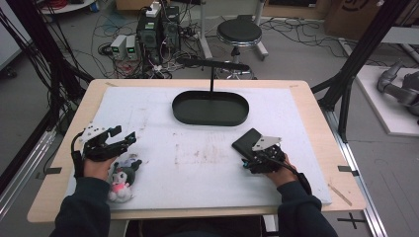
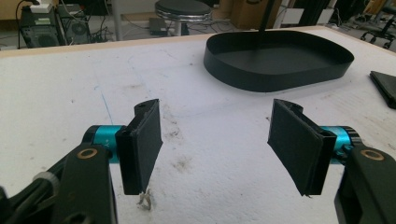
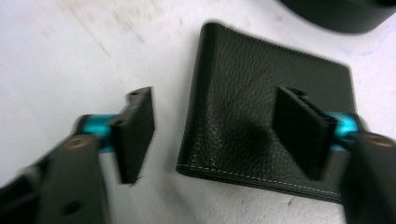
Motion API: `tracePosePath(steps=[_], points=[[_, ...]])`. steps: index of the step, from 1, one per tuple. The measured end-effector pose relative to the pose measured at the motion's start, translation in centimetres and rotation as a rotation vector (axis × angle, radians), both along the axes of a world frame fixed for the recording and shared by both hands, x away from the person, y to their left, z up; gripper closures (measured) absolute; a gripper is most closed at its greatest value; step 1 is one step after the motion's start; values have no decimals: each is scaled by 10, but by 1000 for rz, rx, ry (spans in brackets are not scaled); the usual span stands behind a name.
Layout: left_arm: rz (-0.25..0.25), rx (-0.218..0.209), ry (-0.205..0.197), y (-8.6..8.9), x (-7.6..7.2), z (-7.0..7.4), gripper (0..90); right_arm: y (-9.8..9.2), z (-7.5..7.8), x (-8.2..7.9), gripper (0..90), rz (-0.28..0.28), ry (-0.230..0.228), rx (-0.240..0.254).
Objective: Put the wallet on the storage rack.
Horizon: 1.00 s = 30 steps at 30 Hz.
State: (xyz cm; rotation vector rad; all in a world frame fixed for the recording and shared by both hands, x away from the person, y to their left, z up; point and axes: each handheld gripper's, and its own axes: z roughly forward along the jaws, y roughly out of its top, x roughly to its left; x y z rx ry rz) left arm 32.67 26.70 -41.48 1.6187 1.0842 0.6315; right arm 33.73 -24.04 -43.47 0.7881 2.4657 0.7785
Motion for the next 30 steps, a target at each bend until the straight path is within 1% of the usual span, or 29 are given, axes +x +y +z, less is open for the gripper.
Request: tracePosePath(steps=[1, 2, 3, 5, 6, 7, 8, 9, 10, 12, 15, 19, 22, 23, 24, 26, 27, 29, 30], points=[[0, -1, -1, 0, 0, 0, 345, 1, -1, 0, 480, -10, -15, -30], [0, -1, -2, 0, 0, 0, 345, 1, 0, 0, 513, -7, -38, -49], [0, -1, -1, 0, 0, 0, 345, 0, 1, 1, 577, -15, -30, -39], [-2, 0, 1, 0, 0, 0, 345, 1, 4, -2, 713, -25, -49, -60], [-2, -2, 2, 0, 0, 0, 345, 0, 5, -2, 738, -24, -57, -65], [-2, 0, 1, 0, 0, 0, 345, 0, 6, -2, 765, -33, -55, -57], [-2, 0, 1, 0, 0, 0, 345, 0, 7, -3, 787, -32, -56, -59], [-2, 0, 1, 0, 0, 0, 345, 0, 8, -3, 800, -35, -54, -50], [0, 1, 0, 0, 0, 0, 345, -1, 11, -3, 808, -35, -63, -37], [0, 1, 1, 0, 0, 0, 345, -6, 19, -3, 817, -61, -73, 32], [0, 3, 5, 0, 1, -1, 345, -16, 31, -2, 823, -91, -66, 146], [-1, 4, 4, 0, 1, -1, 345, -28, 45, -2, 826, -125, -73, 262], [-1, 4, 4, 0, 1, -1, 345, -35, 57, -4, 827, -135, -83, 349], [-2, 4, 4, 0, 1, -1, 345, -37, 60, -5, 828, -138, -78, 375], [-1, 3, 4, 0, 1, -1, 345, -38, 63, -6, 828, -142, -65, 404], [0, 0, 4, 0, 1, -1, 345, -41, 67, -8, 830, -148, -49, 442], [1, 0, 3, 0, 1, -1, 345, -42, 68, -10, 830, -150, -44, 453], [-1, 0, 5, 0, 1, -1, 345, -45, 70, -11, 830, -160, -48, 470], [-1, 1, 5, 0, 1, -1, 344, -47, 71, -11, 830, -170, -51, 470]])
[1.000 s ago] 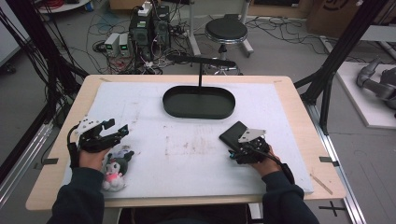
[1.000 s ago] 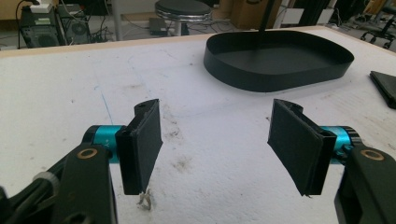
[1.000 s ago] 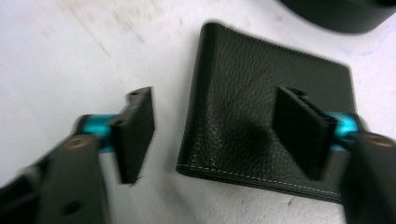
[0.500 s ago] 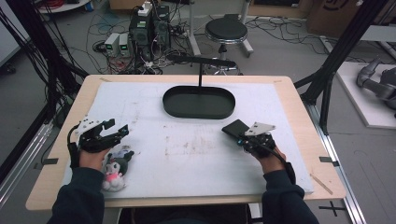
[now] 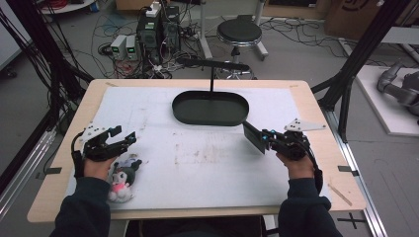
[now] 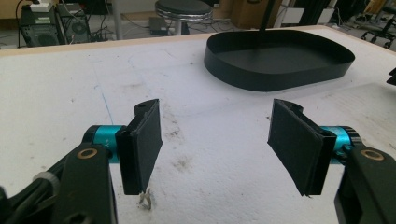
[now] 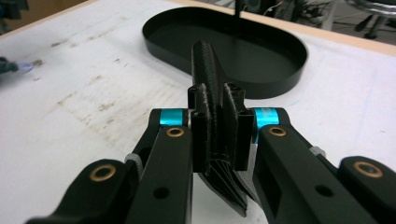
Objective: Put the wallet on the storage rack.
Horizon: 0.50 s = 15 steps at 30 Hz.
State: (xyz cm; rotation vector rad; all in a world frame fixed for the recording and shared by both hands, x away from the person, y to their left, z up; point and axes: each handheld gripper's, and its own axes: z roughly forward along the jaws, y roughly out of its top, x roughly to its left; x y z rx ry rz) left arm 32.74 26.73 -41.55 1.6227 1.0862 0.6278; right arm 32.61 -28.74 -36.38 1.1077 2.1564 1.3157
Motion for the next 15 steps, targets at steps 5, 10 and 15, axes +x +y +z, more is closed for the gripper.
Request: tracePosePath(steps=[5, 10, 15], points=[[-1, 1, 1, 0, 0, 0, 345, -17, -10, 6, 822, -110, -17, -17], [0, 1, 2, -1, 0, -1, 345, -35, -13, 7, 800, -220, -42, 0], [-1, 1, 6, -2, 0, -1, 345, -42, -17, 12, 779, -259, -74, -6]])
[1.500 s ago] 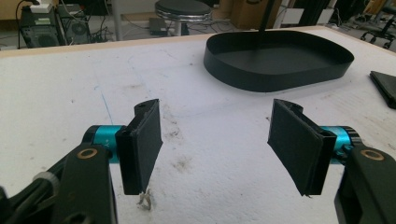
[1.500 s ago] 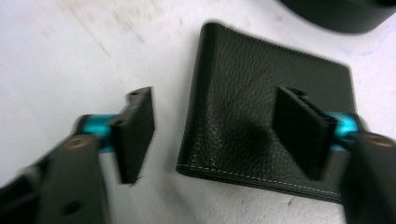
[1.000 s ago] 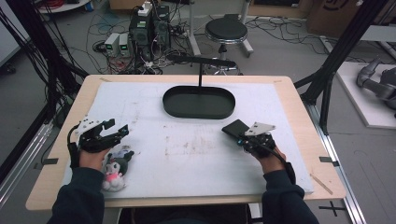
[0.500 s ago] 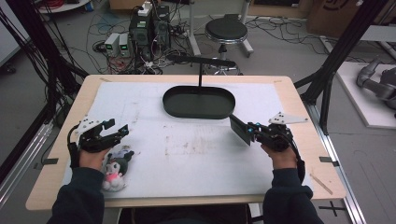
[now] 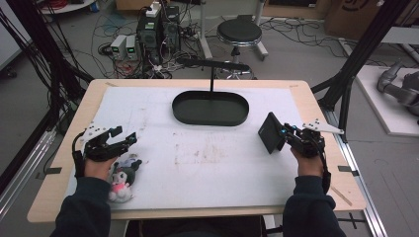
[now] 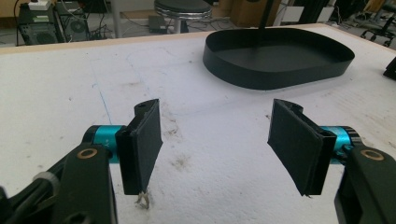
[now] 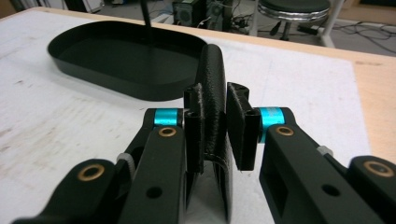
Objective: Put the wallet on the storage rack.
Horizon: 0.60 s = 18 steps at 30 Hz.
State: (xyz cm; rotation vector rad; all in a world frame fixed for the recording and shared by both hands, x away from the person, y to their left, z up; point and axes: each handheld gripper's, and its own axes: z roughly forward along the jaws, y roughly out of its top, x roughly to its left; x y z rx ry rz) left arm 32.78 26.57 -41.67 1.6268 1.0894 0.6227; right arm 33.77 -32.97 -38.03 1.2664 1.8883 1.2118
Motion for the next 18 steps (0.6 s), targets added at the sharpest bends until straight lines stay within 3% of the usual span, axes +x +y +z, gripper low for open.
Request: tracePosePath(steps=[4, 8, 12, 15, 18], points=[[0, 0, -1, 0, 0, 0, 345, -1, -1, 1, 741, -4, -11, 6], [0, 0, 0, 0, 0, 0, 345, -2, -2, 0, 608, -13, -25, 22], [1, -1, 0, 0, 0, 0, 345, -1, -3, 0, 543, -12, -28, 30], [2, -2, -1, 1, 0, 0, 345, 1, -2, -1, 499, 5, -40, 30], [1, -4, -1, 1, 0, 0, 345, 4, -2, -1, 397, 28, -60, 11]])
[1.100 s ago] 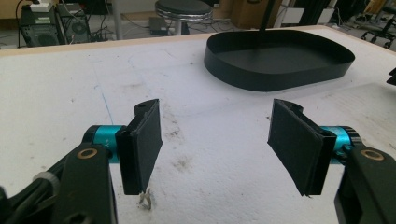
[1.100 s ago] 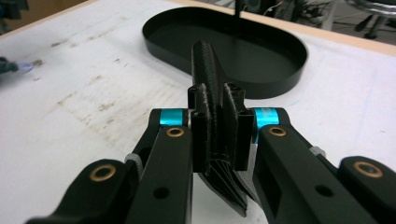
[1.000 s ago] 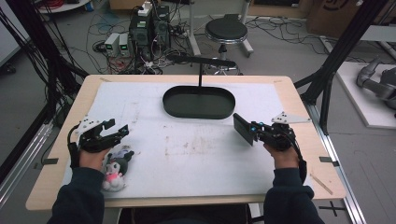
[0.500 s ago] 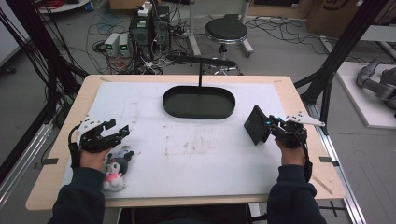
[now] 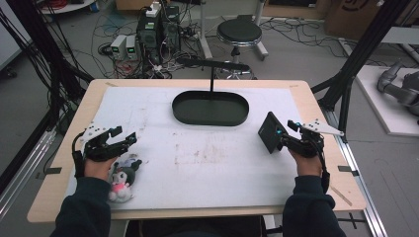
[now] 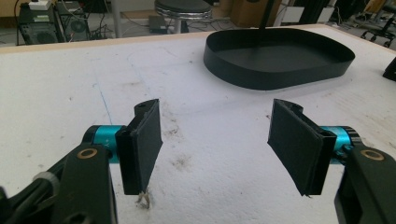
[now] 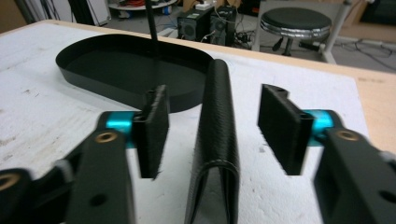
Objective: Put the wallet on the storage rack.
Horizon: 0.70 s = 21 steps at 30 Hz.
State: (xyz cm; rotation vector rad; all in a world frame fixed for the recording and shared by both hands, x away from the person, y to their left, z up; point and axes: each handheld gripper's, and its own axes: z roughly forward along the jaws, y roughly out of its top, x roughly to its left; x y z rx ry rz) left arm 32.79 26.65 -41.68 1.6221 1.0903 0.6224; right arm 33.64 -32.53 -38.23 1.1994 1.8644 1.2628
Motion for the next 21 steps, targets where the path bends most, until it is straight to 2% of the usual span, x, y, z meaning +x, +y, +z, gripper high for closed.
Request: tracePosePath(steps=[2, 5, 9, 16, 18, 21], points=[[-1, 1, 0, 0, 0, 0, 345, 3, -2, 1, 285, -12, 4, -13], [-2, 2, -2, 0, 0, 0, 345, 6, -6, 5, 199, -32, 18, -37], [-4, 5, -4, 0, 0, 0, 341, 6, -15, 11, 198, -33, 59, -55], [4, 4, -30, -1, -1, 2, 284, 12, -23, 14, 207, -16, 92, -93], [6, 0, -33, -1, -1, 2, 267, 12, -25, 15, 285, -6, 109, -95], [7, 2, -34, -1, -1, 2, 266, 11, -28, 15, 323, 0, 122, -94]])
